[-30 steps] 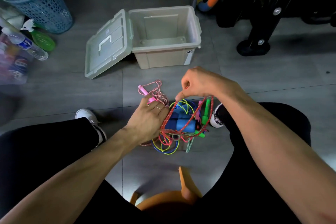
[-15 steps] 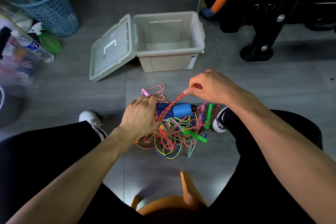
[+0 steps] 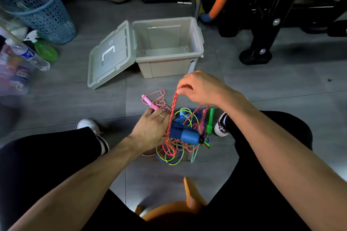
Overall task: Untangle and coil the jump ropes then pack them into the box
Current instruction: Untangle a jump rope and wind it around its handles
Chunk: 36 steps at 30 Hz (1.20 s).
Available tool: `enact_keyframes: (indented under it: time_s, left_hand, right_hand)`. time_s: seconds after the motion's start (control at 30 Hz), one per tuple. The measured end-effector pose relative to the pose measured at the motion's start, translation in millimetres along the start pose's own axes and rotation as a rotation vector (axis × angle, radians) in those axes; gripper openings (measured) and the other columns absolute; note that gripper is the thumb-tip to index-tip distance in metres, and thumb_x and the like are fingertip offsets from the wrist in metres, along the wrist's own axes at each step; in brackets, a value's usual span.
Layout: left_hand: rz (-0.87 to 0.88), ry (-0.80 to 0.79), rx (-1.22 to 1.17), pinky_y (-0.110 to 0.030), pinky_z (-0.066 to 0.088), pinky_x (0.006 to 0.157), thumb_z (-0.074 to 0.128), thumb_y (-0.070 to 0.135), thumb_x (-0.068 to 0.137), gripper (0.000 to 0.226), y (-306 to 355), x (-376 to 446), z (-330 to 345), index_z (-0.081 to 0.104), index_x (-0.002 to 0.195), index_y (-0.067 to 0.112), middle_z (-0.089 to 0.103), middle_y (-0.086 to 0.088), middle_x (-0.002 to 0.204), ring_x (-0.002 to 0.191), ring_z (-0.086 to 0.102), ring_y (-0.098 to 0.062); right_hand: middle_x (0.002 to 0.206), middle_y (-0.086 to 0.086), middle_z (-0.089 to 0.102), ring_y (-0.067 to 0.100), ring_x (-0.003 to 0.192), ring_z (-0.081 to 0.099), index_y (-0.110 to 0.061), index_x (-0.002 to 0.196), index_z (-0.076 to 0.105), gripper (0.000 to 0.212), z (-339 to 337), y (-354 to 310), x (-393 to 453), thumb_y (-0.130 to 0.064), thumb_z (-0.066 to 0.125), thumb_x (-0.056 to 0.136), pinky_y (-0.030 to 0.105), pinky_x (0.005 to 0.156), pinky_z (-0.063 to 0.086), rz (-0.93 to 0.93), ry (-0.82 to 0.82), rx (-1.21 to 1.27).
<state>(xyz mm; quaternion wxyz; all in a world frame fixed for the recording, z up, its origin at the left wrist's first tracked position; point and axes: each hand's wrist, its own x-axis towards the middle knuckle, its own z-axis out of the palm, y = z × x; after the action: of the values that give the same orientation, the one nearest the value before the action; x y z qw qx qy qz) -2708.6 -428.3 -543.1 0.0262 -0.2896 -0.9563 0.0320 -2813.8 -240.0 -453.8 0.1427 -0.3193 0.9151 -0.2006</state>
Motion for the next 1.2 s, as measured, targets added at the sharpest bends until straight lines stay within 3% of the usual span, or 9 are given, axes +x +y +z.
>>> enact_keyframes:
  time_s: [0.17, 0.3, 0.47, 0.6, 0.73, 0.87, 1.0, 1.13, 1.2]
  left_hand:
    - [-0.053, 0.402, -0.267, -0.038, 0.042, 0.075, 0.063, 0.025, 0.067, 0.052, -17, -2, -8, 0.047, 0.115, 0.012, 0.065, -0.009, 0.095, 0.088, 0.054, -0.027]
    - [0.037, 0.418, -0.243, -0.039, 0.045, 0.077, 0.076, 0.022, 0.072, 0.068, -35, -1, -16, 0.047, 0.134, 0.018, 0.065, -0.008, 0.105, 0.092, 0.058, -0.029]
    - [0.015, 0.442, -0.360, -0.041, 0.047, 0.076, 0.076, 0.023, 0.077, 0.050, -39, 1, -20, 0.052, 0.121, 0.019, 0.066, -0.007, 0.107, 0.093, 0.059, -0.029]
    - [0.039, 0.408, -0.325, -0.040, 0.048, 0.076, 0.077, 0.018, 0.072, 0.062, -35, 3, -19, 0.051, 0.128, 0.024, 0.065, -0.008, 0.105, 0.091, 0.058, -0.030]
    - [0.059, 0.409, -0.317, -0.035, 0.047, 0.074, 0.075, 0.019, 0.069, 0.054, -33, 3, -18, 0.055, 0.120, 0.022, 0.064, -0.006, 0.101, 0.092, 0.055, -0.025]
    - [-0.096, 0.409, -0.409, -0.035, 0.052, 0.066, 0.077, 0.025, 0.065, 0.049, -33, -1, -19, 0.055, 0.109, 0.022, 0.065, -0.002, 0.094, 0.081, 0.060, -0.025]
    - [-0.463, 0.338, -0.597, -0.032, 0.051, 0.061, 0.067, 0.035, 0.067, 0.041, -32, -3, -26, 0.050, 0.104, 0.029, 0.062, 0.002, 0.085, 0.072, 0.058, -0.021]
    - [-0.841, 0.241, -0.686, -0.033, 0.049, 0.060, 0.067, 0.025, 0.073, 0.035, -32, 4, -31, 0.048, 0.103, 0.025, 0.058, 0.001, 0.077, 0.067, 0.057, -0.023]
    - [-0.930, 0.134, -0.604, -0.035, 0.050, 0.063, 0.066, 0.022, 0.074, 0.036, -34, 7, -31, 0.046, 0.104, 0.022, 0.058, -0.002, 0.081, 0.069, 0.057, -0.025]
  right_hand:
    - [0.083, -0.001, 0.072, 0.001, 0.068, 0.058, -0.013, 0.098, 0.077, 0.017, 11, 46, 5, -0.026, 0.070, 0.090, 0.016, 0.065, 0.039, 0.148, -0.090, 0.173]
    - [0.080, -0.006, 0.071, -0.005, 0.066, 0.057, -0.014, 0.099, 0.077, 0.021, 13, 47, 12, -0.030, 0.072, 0.087, 0.007, 0.060, 0.039, 0.151, -0.063, 0.306]
    - [0.092, 0.005, 0.076, 0.021, 0.085, 0.068, -0.015, 0.100, 0.077, 0.023, 18, 57, 14, -0.033, 0.072, 0.086, 0.030, 0.075, 0.051, 0.181, -0.074, 0.335]
    - [0.092, 0.002, 0.075, 0.001, 0.072, 0.059, -0.011, 0.102, 0.076, 0.023, 20, 61, 16, -0.028, 0.071, 0.088, 0.008, 0.062, 0.041, 0.181, -0.039, 0.360]
    - [0.068, -0.012, 0.064, -0.011, 0.055, 0.051, -0.009, 0.097, 0.077, 0.021, 25, 57, 17, -0.027, 0.071, 0.089, 0.006, 0.053, 0.034, 0.173, -0.040, 0.354]
    - [0.070, -0.002, 0.065, 0.003, 0.064, 0.052, -0.008, 0.092, 0.076, 0.024, 34, 59, 12, -0.032, 0.069, 0.089, 0.020, 0.059, 0.038, 0.172, -0.079, 0.327]
    - [0.052, -0.009, 0.047, 0.004, 0.051, 0.036, -0.027, 0.059, 0.065, 0.035, 48, 59, 1, -0.032, 0.063, 0.094, 0.029, 0.055, 0.030, 0.149, -0.175, 0.313]
    - [0.061, -0.011, 0.054, 0.004, 0.058, 0.048, -0.013, 0.089, 0.073, 0.030, 57, 39, -9, -0.038, 0.056, 0.098, 0.027, 0.059, 0.038, 0.185, -0.270, 0.261]
    - [0.063, -0.006, 0.055, 0.013, 0.058, 0.049, -0.014, 0.080, 0.066, 0.033, 59, 21, -12, -0.038, 0.053, 0.099, 0.034, 0.059, 0.041, 0.139, -0.305, 0.219]
